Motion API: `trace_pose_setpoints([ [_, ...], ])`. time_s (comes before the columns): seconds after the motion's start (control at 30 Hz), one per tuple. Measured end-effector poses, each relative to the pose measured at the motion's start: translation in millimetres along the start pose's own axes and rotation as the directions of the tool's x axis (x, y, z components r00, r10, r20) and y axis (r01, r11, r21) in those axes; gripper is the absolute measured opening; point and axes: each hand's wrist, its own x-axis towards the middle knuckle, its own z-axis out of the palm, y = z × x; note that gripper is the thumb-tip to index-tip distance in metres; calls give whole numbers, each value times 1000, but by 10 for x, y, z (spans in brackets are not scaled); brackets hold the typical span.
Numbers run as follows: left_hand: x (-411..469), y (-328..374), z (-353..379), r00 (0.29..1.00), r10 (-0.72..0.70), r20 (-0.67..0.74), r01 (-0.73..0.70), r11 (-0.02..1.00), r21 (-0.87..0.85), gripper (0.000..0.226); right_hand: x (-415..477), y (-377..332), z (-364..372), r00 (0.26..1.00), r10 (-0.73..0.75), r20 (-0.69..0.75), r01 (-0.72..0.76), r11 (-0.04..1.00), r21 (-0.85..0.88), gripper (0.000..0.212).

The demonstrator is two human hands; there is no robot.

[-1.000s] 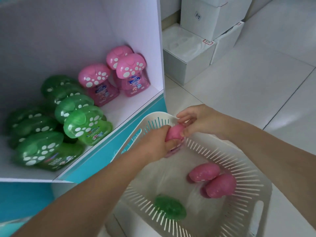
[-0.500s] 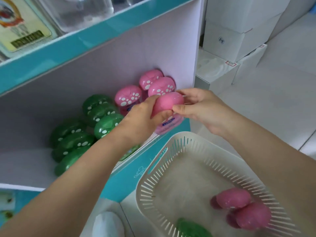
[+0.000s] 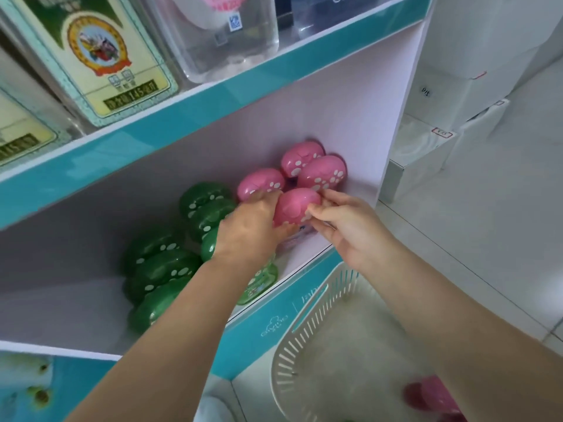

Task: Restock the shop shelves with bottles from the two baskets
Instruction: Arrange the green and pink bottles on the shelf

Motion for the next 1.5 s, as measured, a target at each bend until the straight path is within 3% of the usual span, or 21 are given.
trace_pose_setpoints([
  [0.33, 127, -36, 121, 990, -125, -70, 136, 972, 189, 52, 55, 137, -206, 991, 88, -102, -91, 996, -24, 40],
  [0.47, 140, -4, 155, 984, -162, -67, 172, 968, 181, 51, 55, 152, -304, 987, 105, -120, -108, 994, -24, 30],
  [0.73, 161, 93, 158, 968, -248, -20, 248, 956, 155, 51, 42, 129, -399, 986, 121, -116, -130, 989, -74, 31],
  [0.93, 127, 86, 166, 978, -205, -49, 210, 952, 223, 64, -34, 55, -462, 987, 125, -103, -135, 986, -100, 21],
  [1.17, -14, 297, 90, 976, -30, -217, 73, 979, 193, 57, -269, -108, -625, 987, 136, -84, -154, 948, -278, 37],
  [1.5, -270, 673, 6, 983, 77, -164, -62, 994, 91, 46, -723, -448, -876, 992, 90, -83, -116, 909, -400, 44],
])
